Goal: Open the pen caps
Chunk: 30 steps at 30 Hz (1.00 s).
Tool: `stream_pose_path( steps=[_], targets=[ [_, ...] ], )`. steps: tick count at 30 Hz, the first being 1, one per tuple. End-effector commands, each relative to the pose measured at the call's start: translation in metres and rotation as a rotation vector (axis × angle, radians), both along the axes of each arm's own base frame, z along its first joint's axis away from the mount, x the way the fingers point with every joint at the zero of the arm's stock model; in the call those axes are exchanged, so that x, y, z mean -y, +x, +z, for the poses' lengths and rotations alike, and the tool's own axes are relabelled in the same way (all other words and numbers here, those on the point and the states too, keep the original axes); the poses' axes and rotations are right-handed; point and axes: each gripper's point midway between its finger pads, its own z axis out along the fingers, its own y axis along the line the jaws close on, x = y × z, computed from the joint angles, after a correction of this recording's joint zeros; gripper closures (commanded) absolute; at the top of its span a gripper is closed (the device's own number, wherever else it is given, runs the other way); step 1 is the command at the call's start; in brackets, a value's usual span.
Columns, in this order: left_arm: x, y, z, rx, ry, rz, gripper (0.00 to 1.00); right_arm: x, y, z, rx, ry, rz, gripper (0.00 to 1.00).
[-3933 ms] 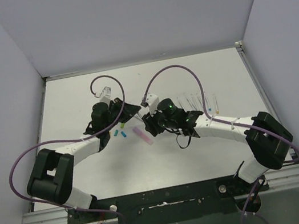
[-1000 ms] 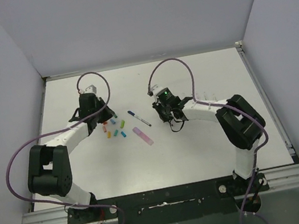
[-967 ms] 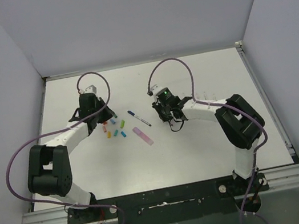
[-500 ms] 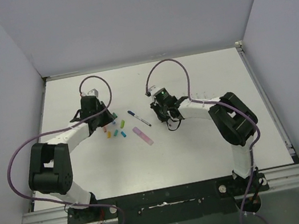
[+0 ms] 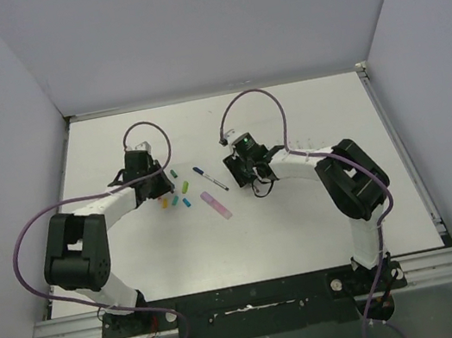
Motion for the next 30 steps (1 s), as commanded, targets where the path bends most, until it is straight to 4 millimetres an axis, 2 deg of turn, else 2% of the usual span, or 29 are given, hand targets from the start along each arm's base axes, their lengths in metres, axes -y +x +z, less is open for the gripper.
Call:
stream_pose_path(
  steps=[1,6,11,16,19,22,24,27,30],
  targets=[
    [-0.003,-0.002,-0.008,-0.012,0.026,-0.007,0.78,-0.017,0.020,0.046,0.127,0.069,0.035,0.56],
    [-0.005,-0.003,-0.013,-0.023,0.030,-0.001,0.73,-0.033,0.020,0.062,0.169,0.069,0.083,0.49],
    [-0.007,-0.004,-0.008,-0.013,0.026,0.011,0.71,-0.053,0.016,0.065,0.182,0.075,0.140,0.46],
    [-0.011,-0.002,0.015,0.049,0.011,0.032,0.64,-0.070,0.013,0.058,0.167,0.080,0.178,0.46],
    [-0.012,-0.003,0.036,0.107,-0.006,0.043,0.57,-0.078,0.012,0.051,0.154,0.077,0.192,0.46],
    [-0.014,-0.006,0.062,0.181,-0.020,0.055,0.47,-0.082,0.013,0.046,0.146,0.076,0.199,0.46],
    [-0.017,-0.009,0.080,0.236,-0.029,0.065,0.36,-0.084,0.013,0.042,0.139,0.077,0.200,0.46],
    [-0.021,-0.019,0.099,0.306,-0.050,0.082,0.05,-0.087,0.013,0.038,0.129,0.078,0.204,0.46],
    [-0.021,-0.026,0.119,0.381,-0.087,0.091,0.02,-0.089,0.013,0.033,0.120,0.078,0.205,0.46]
  ],
)
